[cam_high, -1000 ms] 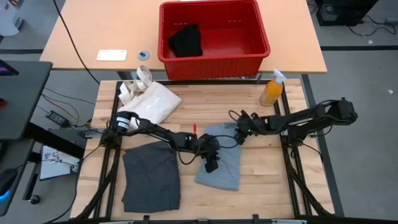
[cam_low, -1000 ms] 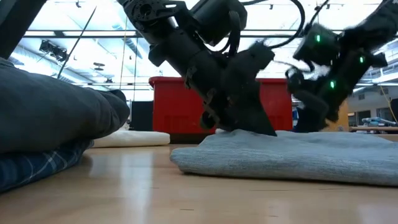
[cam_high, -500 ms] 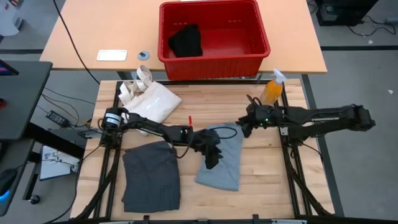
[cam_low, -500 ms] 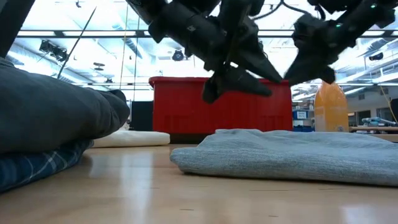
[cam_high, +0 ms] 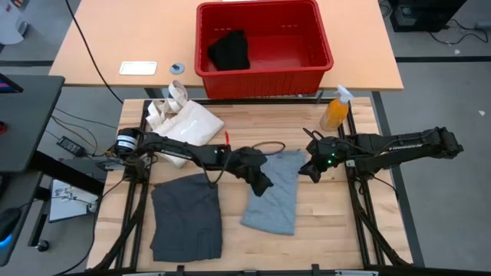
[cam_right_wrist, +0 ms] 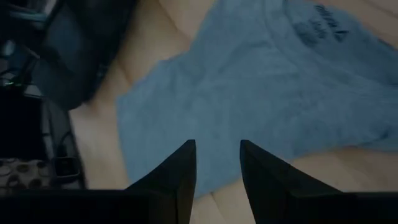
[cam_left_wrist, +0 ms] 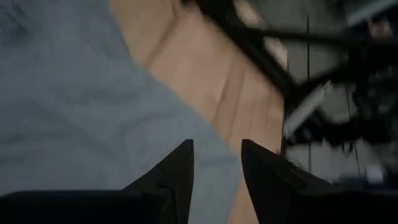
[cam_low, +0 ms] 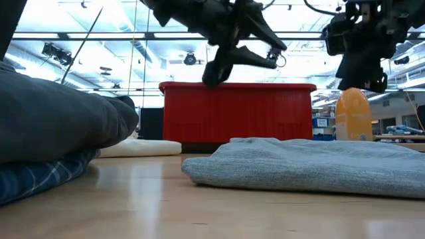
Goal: Fold Laundry from Bin
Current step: Fold the light gray t-shirt
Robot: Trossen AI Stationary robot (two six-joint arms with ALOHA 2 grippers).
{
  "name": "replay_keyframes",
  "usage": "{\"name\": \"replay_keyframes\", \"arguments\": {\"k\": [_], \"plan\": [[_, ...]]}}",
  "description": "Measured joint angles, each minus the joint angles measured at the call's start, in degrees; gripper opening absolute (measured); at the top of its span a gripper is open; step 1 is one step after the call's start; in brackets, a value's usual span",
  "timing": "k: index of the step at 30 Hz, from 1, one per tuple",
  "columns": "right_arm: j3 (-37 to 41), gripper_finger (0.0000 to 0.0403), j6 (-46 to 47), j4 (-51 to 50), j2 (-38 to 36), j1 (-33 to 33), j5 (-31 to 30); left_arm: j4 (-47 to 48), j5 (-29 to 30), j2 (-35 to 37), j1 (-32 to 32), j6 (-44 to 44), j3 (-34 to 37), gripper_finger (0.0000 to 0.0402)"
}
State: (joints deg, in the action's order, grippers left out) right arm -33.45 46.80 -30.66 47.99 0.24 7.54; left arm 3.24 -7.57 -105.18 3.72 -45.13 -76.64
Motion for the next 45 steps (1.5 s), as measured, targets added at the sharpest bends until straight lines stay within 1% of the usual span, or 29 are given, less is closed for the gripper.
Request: {"name": "replay_keyframes", "arguments": {"k": [1,3,4,6,8,10,13,16,20,22,24,26,29,32,35,38,43,45], "plan": [[0.0,0.0132,0.0,0.5,0.0,0.6,0.0,-0.7,1.2,0.7,-0.1,-0.6,0.0,0.0139],[0.0,0.0132,-0.4,1.6,0.3,1.6,0.1,0.9,2.9,2.3,-0.3,-2.1,0.0,0.0139],[0.0,0.0132,-0.8,2.2,0.5,2.1,0.1,0.0,3.2,3.0,-0.3,-3.1,-0.1,0.0139],[0.0,0.0132,-2.4,1.9,1.3,2.9,0.1,1.3,3.2,4.1,0.2,-4.7,0.0,0.0139],[0.0,0.0132,-2.9,1.4,2.4,4.1,-1.2,0.9,3.1,4.7,1.0,-5.1,0.0,0.0139],[0.3,0.0135,-1.4,0.1,4.0,5.6,-3.0,1.0,2.9,4.8,1.7,-4.8,0.0,0.0139],[1.5,0.0146,4.2,0.7,5.8,7.9,-3.5,1.3,2.9,4.8,2.7,-2.9,0.0,0.0139],[3.4,0.0161,12.7,3.6,6.7,11.0,-4.3,1.7,2.9,4.8,3.3,1.1,0.0,0.0139],[6.7,0.0181,25.1,8.0,7.2,15.8,-10.9,1.7,2.7,4.8,3.4,5.1,0.0,0.0139],[9.2,0.0191,32.4,10.1,7.2,17.7,-13.9,2.4,1.1,4.8,3.2,7.7,0.0,0.0139],[11.4,0.0202,37.2,13.0,7.1,19.4,-16.0,4.5,-1.1,4.8,3.1,11.3,0.0,0.0139],[13.1,0.0214,40.9,15.2,7.2,20.5,-16.9,7.5,-1.5,4.5,3.4,15.2,0.0,0.0139],[13.9,0.0230,43.5,15.4,7.2,21.3,-16.9,11.6,-1.5,4.3,4.5,22.4,0.0,0.0139],[14.0,0.0244,45.0,15.6,7.2,21.5,-17.0,12.1,0.1,4.3,5.2,28.7,0.0,0.0139],[14.0,0.0253,46.5,15.6,7.5,21.5,-17.0,11.1,2.2,4.3,5.1,29.7,0.0,0.0139],[14.0,0.0256,45.8,15.8,7.9,21.5,-16.9,10.8,3.5,4.3,5.0,29.3,0.0,0.0139],[14.0,0.0255,47.7,18.0,8.2,20.9,-16.9,11.5,3.4,3.8,5.1,34.8,0.0,0.0139],[14.0,0.0255,49.8,19.2,8.2,20.1,-15.1,11.6,3.6,3.8,5.2,36.2,0.0,0.0139]]}}
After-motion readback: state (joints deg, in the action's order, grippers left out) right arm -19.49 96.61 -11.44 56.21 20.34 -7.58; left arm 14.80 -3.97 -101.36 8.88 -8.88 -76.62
